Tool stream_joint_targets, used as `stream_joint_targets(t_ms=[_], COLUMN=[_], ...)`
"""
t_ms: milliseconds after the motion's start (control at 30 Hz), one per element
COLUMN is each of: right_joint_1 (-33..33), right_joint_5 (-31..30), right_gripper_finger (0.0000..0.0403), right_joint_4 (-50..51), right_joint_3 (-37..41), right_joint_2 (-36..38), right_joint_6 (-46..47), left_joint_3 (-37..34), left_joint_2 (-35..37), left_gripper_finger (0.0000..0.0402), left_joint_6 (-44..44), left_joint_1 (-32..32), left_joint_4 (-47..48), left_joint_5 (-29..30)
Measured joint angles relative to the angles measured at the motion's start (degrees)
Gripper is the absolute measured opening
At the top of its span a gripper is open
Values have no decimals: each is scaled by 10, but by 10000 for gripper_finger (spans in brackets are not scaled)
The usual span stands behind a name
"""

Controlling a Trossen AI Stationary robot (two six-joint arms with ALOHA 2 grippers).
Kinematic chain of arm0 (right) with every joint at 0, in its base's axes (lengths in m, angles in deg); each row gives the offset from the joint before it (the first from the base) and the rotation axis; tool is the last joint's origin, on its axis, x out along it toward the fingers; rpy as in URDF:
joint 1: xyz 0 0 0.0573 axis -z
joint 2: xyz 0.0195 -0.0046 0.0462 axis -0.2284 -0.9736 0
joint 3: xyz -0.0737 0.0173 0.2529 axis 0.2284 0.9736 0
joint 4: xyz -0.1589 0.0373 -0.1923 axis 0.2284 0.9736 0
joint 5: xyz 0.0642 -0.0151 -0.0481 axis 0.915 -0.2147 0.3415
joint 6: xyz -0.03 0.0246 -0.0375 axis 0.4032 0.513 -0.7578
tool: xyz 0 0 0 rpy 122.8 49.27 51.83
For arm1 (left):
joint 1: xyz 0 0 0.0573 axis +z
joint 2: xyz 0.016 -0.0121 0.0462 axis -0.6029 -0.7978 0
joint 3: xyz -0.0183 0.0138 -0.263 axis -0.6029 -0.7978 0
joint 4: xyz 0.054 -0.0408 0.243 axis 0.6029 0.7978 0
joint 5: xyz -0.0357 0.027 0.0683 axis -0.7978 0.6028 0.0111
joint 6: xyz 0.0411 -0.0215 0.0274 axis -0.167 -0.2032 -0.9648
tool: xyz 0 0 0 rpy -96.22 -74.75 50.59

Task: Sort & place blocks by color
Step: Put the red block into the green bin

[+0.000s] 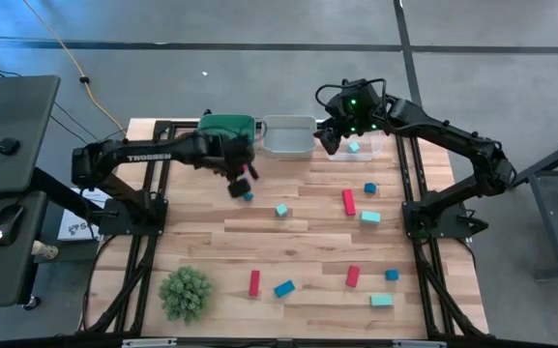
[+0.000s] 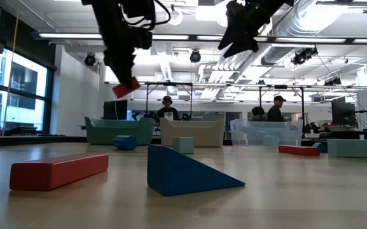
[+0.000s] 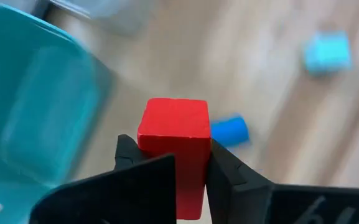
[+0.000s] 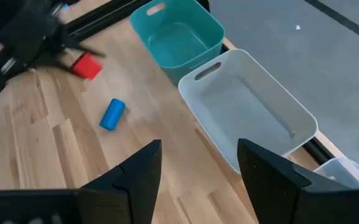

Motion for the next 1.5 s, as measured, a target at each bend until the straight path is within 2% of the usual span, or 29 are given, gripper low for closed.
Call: stream_joint_targets(t_ms=[367, 700, 900, 1133, 1500], right_joint_1=[0, 0, 0, 0, 0], right_joint_5=[0, -1, -17, -17, -17], right_gripper_finger=[200, 200, 200, 200, 200], right_joint_4=[0, -6, -6, -7, -7], right_joint_3=[0, 0, 0, 0, 0], right_joint_2=[0, 0, 0, 0, 0], right_joint_6=[-18, 0, 1, -1, -5], left_joint_3=[4, 4, 3, 3, 3], left_joint_2=[0, 0, -18, -74, -123], left_gripper_finger=[4, 4, 5, 5, 5], left_joint_6=[57, 238, 315, 357, 381], left_joint_1=[114, 189, 201, 201, 198], left_joint_4=[-111, -118, -116, -126, -165], left_joint_5=[34, 39, 35, 37, 34])
